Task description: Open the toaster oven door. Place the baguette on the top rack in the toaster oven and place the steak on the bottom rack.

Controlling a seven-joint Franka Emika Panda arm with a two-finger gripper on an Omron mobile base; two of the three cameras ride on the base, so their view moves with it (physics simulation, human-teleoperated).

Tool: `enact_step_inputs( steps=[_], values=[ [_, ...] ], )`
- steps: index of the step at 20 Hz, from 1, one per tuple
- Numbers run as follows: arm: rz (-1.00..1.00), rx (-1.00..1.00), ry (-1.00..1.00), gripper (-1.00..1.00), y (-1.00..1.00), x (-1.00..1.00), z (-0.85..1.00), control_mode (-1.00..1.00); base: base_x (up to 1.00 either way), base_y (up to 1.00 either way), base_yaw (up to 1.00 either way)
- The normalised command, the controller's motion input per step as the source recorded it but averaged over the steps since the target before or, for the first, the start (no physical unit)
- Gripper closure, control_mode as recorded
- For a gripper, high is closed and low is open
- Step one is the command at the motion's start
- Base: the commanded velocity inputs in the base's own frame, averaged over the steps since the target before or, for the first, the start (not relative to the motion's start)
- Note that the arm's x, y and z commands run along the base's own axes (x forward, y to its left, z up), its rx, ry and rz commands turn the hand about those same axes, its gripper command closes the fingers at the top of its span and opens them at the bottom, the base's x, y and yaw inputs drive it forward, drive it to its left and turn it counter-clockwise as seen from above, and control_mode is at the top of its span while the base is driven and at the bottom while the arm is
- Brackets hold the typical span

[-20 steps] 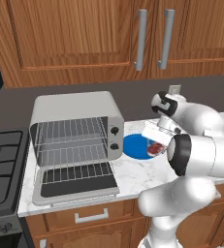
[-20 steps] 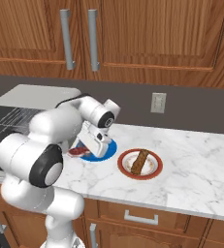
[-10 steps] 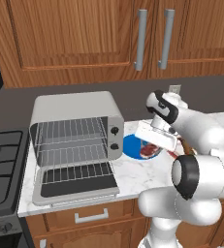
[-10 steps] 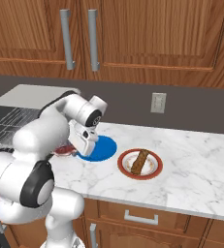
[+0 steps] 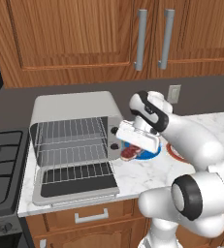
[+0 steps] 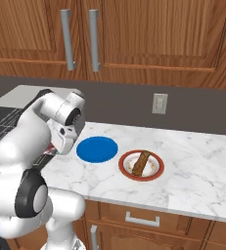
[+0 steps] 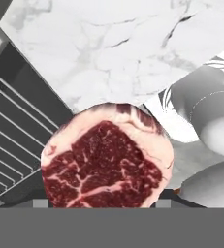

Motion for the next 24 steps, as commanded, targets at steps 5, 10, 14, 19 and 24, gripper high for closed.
enact_step_inputs(
  steps=[5, 10, 14, 19, 24],
  values=[
    [0.0, -0.03, 0.04, 1.0, 0.69, 0.0, 0.03, -1.0, 0.0, 0.0, 0.0],
    [0.0, -0.09, 0.02, 1.0, 0.71, 0.01, -0.01, -1.0, 0.0, 0.0, 0.0],
    [-0.03, -0.09, 0.01, 1.0, 0.7, 0.12, -0.04, -1.0, 0.0, 0.0, 0.0],
    [-0.07, -0.07, 0.07, 1.0, 0.61, 0.26, -0.07, -1.0, 0.0, 0.0, 0.0],
    [-0.02, -0.07, 0.03, 1.0, 0.48, 0.16, -0.22, -1.0, 0.0, 0.0, 0.0]
  ],
)
